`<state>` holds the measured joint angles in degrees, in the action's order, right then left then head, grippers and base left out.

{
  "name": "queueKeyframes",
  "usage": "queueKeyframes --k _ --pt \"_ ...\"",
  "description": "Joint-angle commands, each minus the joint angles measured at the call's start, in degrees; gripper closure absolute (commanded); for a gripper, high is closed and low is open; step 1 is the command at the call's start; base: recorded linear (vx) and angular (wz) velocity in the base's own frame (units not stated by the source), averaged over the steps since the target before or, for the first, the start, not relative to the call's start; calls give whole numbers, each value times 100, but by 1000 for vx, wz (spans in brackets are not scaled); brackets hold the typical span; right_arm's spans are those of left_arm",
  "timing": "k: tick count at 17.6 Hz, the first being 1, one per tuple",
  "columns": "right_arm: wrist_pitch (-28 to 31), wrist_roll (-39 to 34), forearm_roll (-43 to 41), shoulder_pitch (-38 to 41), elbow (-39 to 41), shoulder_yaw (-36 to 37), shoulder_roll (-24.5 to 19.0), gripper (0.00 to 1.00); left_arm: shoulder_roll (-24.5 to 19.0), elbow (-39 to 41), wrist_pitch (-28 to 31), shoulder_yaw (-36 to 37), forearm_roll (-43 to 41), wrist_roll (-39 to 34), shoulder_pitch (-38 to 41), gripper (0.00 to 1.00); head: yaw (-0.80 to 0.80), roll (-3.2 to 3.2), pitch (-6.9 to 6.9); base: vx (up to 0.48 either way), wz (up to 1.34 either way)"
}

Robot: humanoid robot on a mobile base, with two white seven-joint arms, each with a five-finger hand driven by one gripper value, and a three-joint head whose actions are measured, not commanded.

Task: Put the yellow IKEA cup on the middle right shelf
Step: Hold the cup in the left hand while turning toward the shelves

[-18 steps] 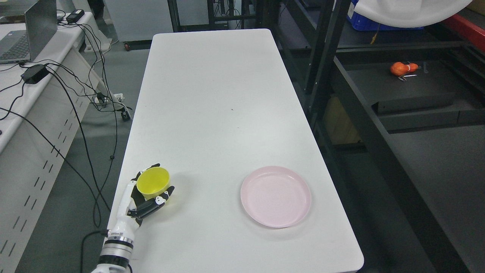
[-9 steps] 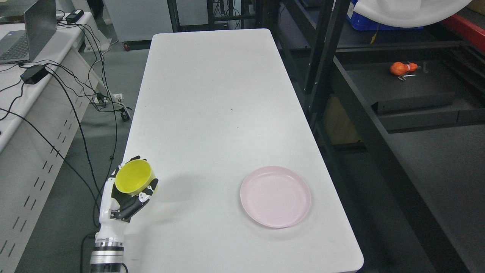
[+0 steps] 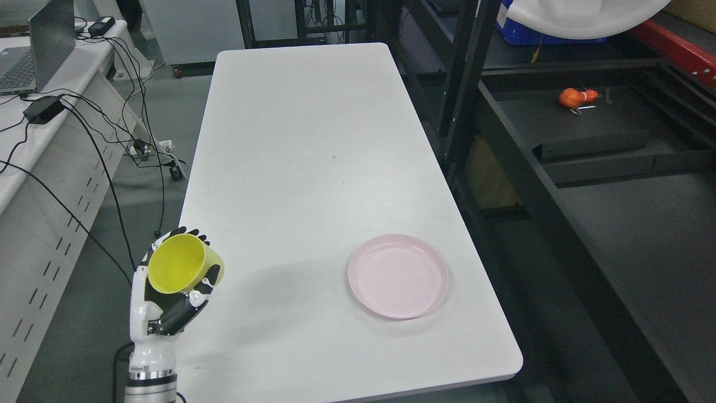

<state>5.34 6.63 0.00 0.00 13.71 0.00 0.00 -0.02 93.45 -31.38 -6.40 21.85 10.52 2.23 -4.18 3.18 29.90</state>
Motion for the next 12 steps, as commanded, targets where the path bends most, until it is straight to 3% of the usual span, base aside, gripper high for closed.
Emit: queueKeyframes --k 1,12 --pt "2 5 -141 79 0 -97 100 1 -98 578 -34 183 74 3 172 100 0 0 0 -118 -171" --pt "2 5 -141 79 0 -97 100 1 -98 710 -26 262 74 -6 225 100 0 0 0 -188 -114"
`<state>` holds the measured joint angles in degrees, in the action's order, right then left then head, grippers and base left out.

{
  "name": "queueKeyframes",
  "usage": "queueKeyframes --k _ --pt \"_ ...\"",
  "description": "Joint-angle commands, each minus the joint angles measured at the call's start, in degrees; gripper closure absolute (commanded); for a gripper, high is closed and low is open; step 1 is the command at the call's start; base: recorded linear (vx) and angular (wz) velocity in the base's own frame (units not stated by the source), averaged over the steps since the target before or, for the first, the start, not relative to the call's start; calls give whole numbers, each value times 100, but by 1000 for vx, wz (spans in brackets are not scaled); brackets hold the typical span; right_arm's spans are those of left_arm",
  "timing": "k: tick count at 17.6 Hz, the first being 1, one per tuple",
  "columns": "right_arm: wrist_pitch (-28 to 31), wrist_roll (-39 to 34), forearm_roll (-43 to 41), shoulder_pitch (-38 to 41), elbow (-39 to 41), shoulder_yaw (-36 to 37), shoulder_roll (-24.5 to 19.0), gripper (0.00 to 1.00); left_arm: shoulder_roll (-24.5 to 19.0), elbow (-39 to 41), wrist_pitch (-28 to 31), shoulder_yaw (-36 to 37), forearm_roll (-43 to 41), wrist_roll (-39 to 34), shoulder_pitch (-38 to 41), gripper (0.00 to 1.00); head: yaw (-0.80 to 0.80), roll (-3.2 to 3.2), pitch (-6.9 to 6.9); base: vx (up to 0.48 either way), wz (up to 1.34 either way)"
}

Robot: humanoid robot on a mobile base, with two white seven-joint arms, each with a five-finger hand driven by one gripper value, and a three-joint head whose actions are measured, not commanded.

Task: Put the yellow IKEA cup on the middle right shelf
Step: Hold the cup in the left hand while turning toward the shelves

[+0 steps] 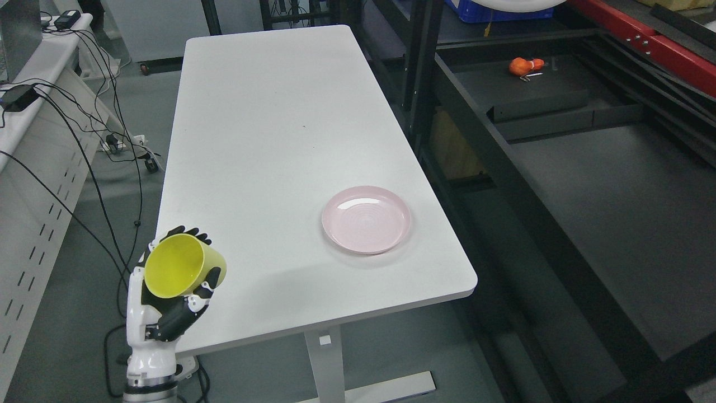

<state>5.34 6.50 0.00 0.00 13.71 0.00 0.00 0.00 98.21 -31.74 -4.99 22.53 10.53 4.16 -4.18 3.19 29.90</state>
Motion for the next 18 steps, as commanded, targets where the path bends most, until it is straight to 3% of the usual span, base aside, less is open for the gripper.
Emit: queueKeyframes --k 1,9,18 --pt "3 18 -141 79 0 -97 100 1 -100 251 10 199 6 -7 32 100 0 0 0 -224 -120" --pt "3 18 -141 79 0 -97 100 1 -100 269 1 709 6 -33 32 100 0 0 0 -274 -251" --pt "3 18 -141 79 0 -97 100 1 -100 242 1 762 6 -33 50 99 0 0 0 -277 -450"
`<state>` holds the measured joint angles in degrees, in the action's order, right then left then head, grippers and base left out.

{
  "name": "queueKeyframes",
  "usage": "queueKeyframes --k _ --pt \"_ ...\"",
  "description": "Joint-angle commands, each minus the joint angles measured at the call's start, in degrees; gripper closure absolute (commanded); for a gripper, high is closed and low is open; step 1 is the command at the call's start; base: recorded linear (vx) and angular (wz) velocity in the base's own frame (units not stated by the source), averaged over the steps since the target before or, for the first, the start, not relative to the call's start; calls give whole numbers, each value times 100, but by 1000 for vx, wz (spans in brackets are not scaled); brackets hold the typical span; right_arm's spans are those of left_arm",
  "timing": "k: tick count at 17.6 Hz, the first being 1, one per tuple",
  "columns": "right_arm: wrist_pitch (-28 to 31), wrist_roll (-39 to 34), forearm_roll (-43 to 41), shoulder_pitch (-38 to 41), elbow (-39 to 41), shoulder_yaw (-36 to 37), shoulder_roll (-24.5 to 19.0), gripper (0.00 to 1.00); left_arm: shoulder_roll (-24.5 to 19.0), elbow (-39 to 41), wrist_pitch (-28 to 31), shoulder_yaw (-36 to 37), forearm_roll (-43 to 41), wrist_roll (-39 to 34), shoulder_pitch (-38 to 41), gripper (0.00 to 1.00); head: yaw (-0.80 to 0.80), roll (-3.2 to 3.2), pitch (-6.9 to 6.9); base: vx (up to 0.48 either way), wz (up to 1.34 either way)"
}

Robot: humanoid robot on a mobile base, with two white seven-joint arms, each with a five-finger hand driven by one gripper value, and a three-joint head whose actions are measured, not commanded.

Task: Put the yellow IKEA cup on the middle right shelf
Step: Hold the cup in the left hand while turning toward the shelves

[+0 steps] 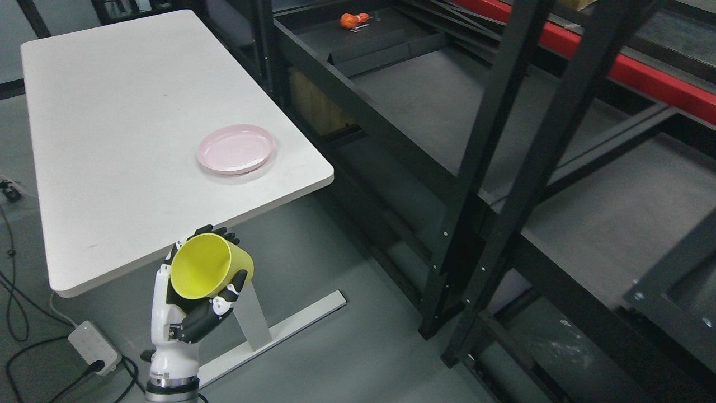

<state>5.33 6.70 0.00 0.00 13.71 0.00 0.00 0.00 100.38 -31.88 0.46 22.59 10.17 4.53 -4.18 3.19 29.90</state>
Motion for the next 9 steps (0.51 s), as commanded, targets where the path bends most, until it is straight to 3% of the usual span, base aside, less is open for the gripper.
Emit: queueKeyframes --k 1,9 --pt "3 -3 -141 79 0 -97 100 1 -100 25 15 252 0 3 13 99 0 0 0 -324 -525" --pt "3 -3 -141 79 0 -97 100 1 -100 25 -64 410 0 3 22 99 0 0 -1 -315 -774"
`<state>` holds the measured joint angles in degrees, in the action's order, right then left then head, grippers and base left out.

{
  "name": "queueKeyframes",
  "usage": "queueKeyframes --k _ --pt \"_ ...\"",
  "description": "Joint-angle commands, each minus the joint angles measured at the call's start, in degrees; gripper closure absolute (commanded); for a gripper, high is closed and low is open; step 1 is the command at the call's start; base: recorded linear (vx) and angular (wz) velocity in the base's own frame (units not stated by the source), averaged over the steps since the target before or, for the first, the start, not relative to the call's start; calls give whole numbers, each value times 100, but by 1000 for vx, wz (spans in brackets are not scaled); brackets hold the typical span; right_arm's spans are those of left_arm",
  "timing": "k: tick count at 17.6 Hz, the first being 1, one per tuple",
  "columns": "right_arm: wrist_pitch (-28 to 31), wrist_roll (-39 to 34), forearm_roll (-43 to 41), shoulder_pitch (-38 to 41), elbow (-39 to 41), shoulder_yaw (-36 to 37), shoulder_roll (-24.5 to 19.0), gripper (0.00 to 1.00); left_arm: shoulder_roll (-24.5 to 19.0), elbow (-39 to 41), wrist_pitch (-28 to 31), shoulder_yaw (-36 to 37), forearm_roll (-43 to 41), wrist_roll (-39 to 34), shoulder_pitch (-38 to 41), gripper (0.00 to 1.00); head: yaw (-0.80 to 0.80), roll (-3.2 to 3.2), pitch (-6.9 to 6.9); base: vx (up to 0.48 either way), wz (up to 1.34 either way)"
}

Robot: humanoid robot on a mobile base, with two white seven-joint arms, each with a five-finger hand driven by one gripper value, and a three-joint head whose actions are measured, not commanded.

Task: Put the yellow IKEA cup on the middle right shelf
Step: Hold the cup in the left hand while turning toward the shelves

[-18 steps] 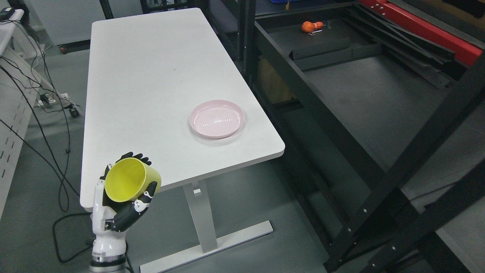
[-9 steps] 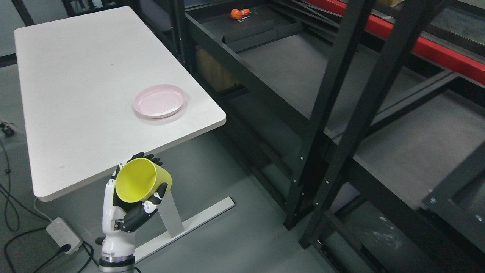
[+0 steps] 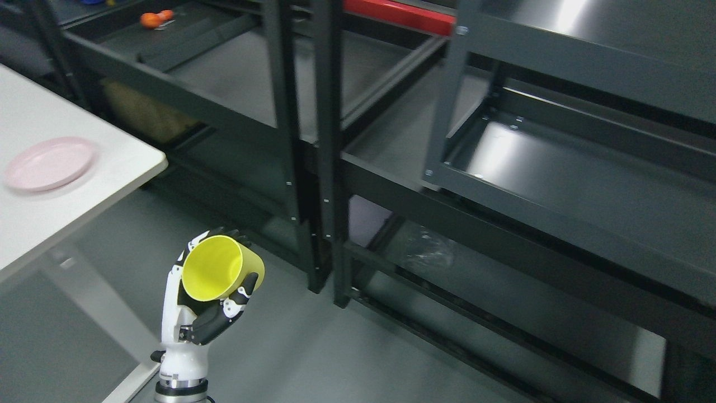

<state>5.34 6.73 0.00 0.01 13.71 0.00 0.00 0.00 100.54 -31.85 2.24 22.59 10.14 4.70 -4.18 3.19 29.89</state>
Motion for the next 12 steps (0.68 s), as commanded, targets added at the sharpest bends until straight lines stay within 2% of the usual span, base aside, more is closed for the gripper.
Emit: queueKeyframes --k 1,7,12 --pt "3 -5 -141 78 0 -97 100 1 -100 10 -67 268 0 -3 4 99 0 0 0 -221 -1086" --pt "3 -5 -141 78 0 -97 100 1 -100 18 -76 514 0 6 4 99 0 0 -2 -124 -1128" --pt "3 -5 -141 78 0 -97 100 1 -100 36 -287 734 0 6 -101 99 0 0 -3 36 -219"
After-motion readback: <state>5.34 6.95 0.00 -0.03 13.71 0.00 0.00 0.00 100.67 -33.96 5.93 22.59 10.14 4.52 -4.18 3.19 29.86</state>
